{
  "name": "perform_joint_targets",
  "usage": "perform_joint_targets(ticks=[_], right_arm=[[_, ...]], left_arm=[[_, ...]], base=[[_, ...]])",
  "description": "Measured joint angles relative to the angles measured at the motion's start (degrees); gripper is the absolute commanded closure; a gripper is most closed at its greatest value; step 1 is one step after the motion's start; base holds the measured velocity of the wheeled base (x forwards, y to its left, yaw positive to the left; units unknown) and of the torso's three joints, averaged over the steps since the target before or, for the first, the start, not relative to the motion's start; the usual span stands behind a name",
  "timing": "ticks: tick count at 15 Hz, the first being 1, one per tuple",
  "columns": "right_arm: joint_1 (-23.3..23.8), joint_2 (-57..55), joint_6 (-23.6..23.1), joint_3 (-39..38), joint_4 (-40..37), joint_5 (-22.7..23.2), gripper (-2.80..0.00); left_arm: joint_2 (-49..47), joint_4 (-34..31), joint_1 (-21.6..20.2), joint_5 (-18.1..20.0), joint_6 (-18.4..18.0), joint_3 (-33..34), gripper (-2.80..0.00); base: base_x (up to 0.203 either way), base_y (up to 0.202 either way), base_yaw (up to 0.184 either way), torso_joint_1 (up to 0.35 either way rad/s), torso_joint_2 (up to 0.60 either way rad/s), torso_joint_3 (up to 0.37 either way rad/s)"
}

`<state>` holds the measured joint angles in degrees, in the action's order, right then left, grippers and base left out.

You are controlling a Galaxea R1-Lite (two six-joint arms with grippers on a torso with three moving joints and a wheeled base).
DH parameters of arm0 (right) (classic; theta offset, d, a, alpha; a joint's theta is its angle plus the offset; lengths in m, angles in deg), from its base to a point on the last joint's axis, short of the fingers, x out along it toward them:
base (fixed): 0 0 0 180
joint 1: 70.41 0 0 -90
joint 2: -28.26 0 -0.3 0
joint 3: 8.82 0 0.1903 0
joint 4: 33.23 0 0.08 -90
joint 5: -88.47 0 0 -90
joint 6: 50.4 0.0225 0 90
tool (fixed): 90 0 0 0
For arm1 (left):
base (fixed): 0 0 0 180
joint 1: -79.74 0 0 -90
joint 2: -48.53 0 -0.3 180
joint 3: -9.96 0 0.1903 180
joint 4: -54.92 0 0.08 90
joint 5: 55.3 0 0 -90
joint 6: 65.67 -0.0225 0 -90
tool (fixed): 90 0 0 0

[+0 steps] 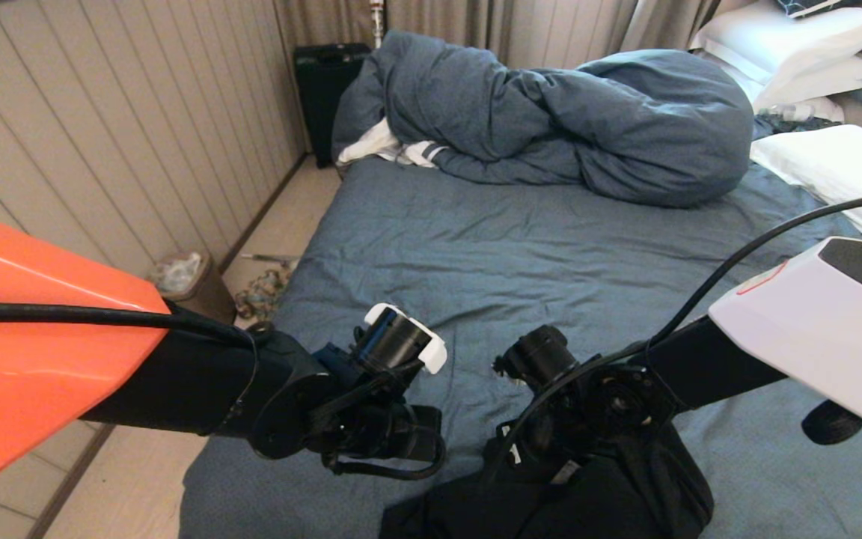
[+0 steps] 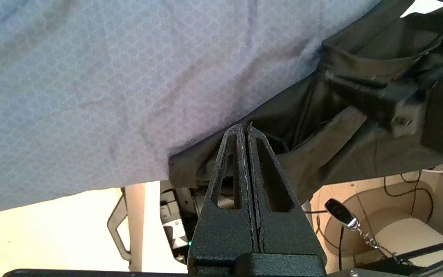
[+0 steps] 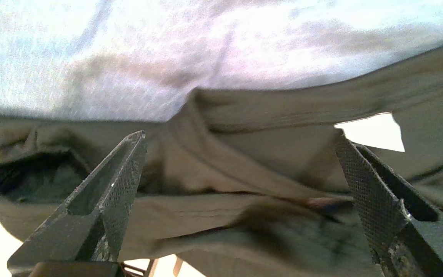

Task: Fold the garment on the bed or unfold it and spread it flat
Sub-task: Unford the black T-shirt

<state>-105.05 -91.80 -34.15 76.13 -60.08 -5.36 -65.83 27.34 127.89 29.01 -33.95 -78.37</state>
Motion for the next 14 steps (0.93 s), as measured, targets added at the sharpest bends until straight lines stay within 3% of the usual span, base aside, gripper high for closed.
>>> perform_joint_targets(ticks=[8,12,13,14], right_arm=[[-0.7,-1.1,0.2,-1.6,0.3,-0.1,-2.8],[-1.1,-2.6,0.1,-1.2,0.5,-2.3,-2.8],[-1.1,-2.8,0.0,-1.3,0.5,-2.5,0.0],[-1.2,-3.0,0.0,-1.6,0.5,-2.7,0.0]], left_arm=[[0.2,0.0,0.1,0.1,0.1,0.8,0.0],[0.3,0.0,0.1,0.1,0.1,0.9,0.0],[0.3,0.0,0.1,0.1,0.1,0.9,0.0],[0.3,0.0,0.1,0.1,0.1,0.9,0.0]], base=[[0.0,0.0,0.0,0.0,0.0,0.0],[0.0,0.0,0.0,0.0,0.0,0.0],[0.0,0.0,0.0,0.0,0.0,0.0],[0.0,0.0,0.0,0.0,0.0,0.0]])
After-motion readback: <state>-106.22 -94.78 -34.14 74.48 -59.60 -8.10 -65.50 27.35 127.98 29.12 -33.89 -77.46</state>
